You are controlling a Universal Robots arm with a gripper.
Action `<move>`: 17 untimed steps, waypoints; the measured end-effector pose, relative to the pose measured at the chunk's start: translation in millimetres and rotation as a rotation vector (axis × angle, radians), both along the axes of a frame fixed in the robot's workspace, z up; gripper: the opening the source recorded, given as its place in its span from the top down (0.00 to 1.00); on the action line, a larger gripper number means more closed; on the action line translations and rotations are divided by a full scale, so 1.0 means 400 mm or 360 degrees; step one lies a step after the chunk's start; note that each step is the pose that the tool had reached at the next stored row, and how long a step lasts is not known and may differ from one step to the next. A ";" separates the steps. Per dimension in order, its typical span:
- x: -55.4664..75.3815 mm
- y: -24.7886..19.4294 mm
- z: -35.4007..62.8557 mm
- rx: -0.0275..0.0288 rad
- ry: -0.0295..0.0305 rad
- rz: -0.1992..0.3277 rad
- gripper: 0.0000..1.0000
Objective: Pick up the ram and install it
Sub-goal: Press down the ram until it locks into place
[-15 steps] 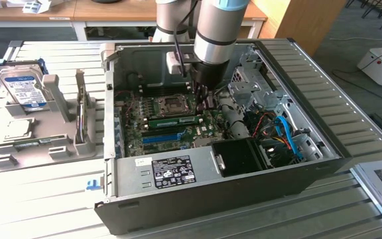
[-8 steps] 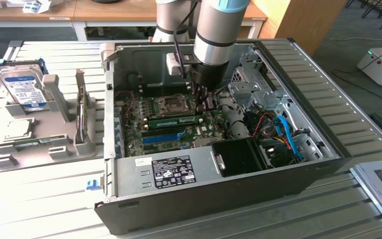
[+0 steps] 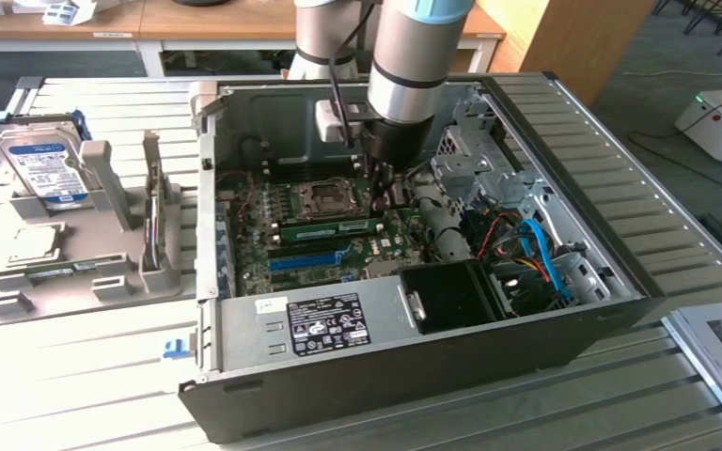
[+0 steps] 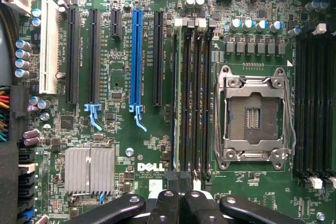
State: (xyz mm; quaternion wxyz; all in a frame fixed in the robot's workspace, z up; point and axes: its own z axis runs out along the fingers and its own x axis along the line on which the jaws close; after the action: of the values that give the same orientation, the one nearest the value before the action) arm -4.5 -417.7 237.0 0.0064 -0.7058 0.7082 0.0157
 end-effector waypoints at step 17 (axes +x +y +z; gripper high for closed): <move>0.001 0.000 -0.016 0.00003 0.00001 0.0000 0.90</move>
State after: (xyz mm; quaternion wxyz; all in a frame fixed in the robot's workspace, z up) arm -4.2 -417.7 230.5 0.0065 -0.7058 0.7082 0.0158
